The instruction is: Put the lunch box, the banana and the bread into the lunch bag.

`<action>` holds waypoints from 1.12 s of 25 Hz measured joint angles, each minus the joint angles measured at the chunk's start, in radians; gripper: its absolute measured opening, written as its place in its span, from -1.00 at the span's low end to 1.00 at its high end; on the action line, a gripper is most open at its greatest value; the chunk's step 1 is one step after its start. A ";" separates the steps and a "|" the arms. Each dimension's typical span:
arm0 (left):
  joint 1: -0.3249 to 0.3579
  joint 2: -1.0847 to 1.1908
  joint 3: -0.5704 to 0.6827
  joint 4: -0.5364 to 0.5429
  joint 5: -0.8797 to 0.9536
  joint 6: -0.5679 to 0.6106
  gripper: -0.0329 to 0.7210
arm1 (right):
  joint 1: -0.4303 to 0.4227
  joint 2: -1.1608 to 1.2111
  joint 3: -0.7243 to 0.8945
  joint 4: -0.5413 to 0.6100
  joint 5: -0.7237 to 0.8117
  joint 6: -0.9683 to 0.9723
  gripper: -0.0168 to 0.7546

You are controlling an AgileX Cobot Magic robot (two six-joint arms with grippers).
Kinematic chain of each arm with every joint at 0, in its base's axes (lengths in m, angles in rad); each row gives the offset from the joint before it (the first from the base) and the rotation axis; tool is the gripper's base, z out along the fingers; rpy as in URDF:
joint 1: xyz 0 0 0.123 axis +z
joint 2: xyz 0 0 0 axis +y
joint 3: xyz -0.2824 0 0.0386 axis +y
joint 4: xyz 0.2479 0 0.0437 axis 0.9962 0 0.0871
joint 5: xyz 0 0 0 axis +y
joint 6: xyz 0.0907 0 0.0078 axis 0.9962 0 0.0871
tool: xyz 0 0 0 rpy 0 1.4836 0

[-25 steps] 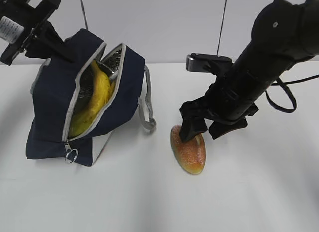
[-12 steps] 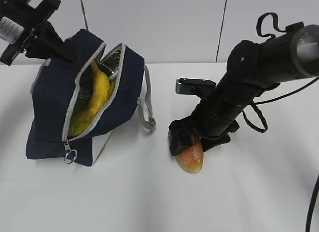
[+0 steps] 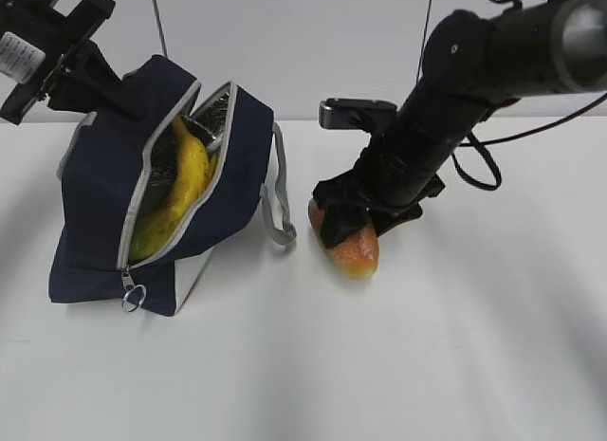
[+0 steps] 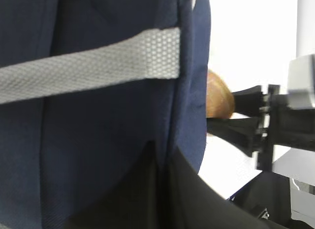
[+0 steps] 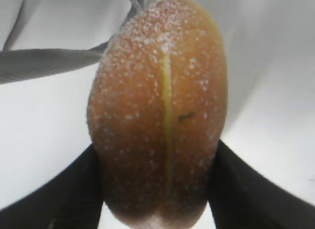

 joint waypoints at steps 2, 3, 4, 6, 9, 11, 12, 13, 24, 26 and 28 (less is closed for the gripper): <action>0.000 0.000 0.000 0.001 0.000 0.000 -0.92 | 0.000 -0.028 -0.047 -0.045 0.051 0.022 0.14; 0.000 0.000 0.000 0.001 0.000 0.000 -0.92 | 0.000 -0.045 -0.076 -0.062 0.079 0.025 0.14; 0.000 0.000 0.000 0.001 0.000 0.000 -0.92 | -0.002 -0.060 -0.107 -0.072 0.107 0.030 0.14; 0.000 0.000 0.000 0.001 0.000 0.000 -0.92 | -0.002 -0.092 -0.168 -0.076 0.159 0.034 0.13; 0.000 0.000 0.000 0.000 0.000 0.000 -0.92 | -0.002 -0.111 -0.261 -0.016 0.223 0.038 0.13; 0.000 0.000 0.000 0.000 0.000 0.000 -0.92 | 0.008 -0.112 -0.309 0.042 0.242 0.040 0.13; 0.000 0.000 0.000 0.000 0.000 0.000 -0.92 | 0.021 -0.110 -0.322 0.062 0.244 0.041 0.13; 0.000 0.000 0.000 0.000 0.000 0.000 -0.92 | 0.033 -0.106 -0.331 0.079 0.244 0.043 0.13; 0.000 0.000 0.000 -0.011 0.000 0.000 -0.92 | 0.128 0.065 -0.409 0.292 0.156 0.045 0.13; 0.000 0.000 0.000 -0.019 0.000 0.000 -0.92 | 0.128 0.109 -0.433 0.317 0.142 0.053 0.13; 0.000 0.000 0.000 -0.022 0.000 0.000 -0.92 | 0.128 0.143 -0.463 0.330 0.131 0.068 0.13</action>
